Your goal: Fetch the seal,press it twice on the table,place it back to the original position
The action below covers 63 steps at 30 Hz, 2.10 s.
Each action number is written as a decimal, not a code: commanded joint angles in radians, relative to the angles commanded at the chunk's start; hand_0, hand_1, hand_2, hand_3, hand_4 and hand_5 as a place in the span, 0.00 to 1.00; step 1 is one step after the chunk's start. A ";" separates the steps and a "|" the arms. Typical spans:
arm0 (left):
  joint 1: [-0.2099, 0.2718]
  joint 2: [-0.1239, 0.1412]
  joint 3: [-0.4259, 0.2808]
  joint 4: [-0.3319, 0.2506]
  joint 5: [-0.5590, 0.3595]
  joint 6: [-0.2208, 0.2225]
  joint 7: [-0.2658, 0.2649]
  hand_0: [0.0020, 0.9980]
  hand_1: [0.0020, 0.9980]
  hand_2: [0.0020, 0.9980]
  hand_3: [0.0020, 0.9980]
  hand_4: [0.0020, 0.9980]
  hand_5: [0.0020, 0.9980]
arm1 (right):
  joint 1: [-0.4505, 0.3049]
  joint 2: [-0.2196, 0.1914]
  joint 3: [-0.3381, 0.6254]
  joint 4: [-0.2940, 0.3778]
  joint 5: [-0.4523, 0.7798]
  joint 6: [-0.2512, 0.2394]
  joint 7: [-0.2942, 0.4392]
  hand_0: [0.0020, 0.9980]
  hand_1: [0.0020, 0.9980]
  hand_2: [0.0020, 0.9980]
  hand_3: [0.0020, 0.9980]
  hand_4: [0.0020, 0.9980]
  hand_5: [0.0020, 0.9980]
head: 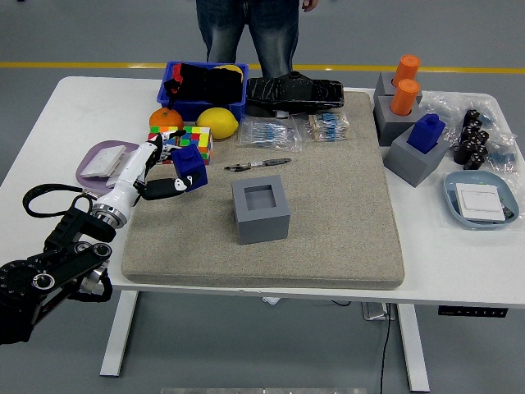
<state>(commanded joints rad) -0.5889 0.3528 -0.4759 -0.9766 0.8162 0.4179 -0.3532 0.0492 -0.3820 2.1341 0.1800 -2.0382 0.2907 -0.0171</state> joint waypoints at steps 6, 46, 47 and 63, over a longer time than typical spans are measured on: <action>0.007 -0.015 0.018 0.028 -0.043 -0.005 -0.008 0.75 0.61 0.49 0.87 0.64 0.00 | 0.001 0.000 -0.001 0.000 0.000 0.001 0.001 0.89 0.79 0.78 0.77 0.90 0.63; 0.003 -0.043 0.078 0.130 -0.103 -0.011 -0.015 0.75 0.59 0.49 0.87 0.63 0.00 | 0.000 0.001 0.004 0.000 0.005 0.003 0.004 0.89 0.78 0.78 0.77 0.90 0.62; 0.002 -0.040 0.070 0.122 -0.098 -0.010 -0.015 0.75 0.59 0.49 0.87 0.63 0.00 | 0.000 0.001 0.004 0.000 0.005 0.004 0.004 0.89 0.78 0.78 0.77 0.90 0.62; -0.005 -0.009 -0.054 -0.109 0.008 0.003 0.006 0.75 0.59 0.48 0.87 0.63 0.00 | -0.003 0.000 0.007 0.000 0.003 0.003 0.005 0.89 0.78 0.78 0.77 0.90 0.62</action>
<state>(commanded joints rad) -0.5935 0.3441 -0.5300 -1.0857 0.8243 0.4208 -0.3476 0.0460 -0.3816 2.1410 0.1800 -2.0350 0.2935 -0.0120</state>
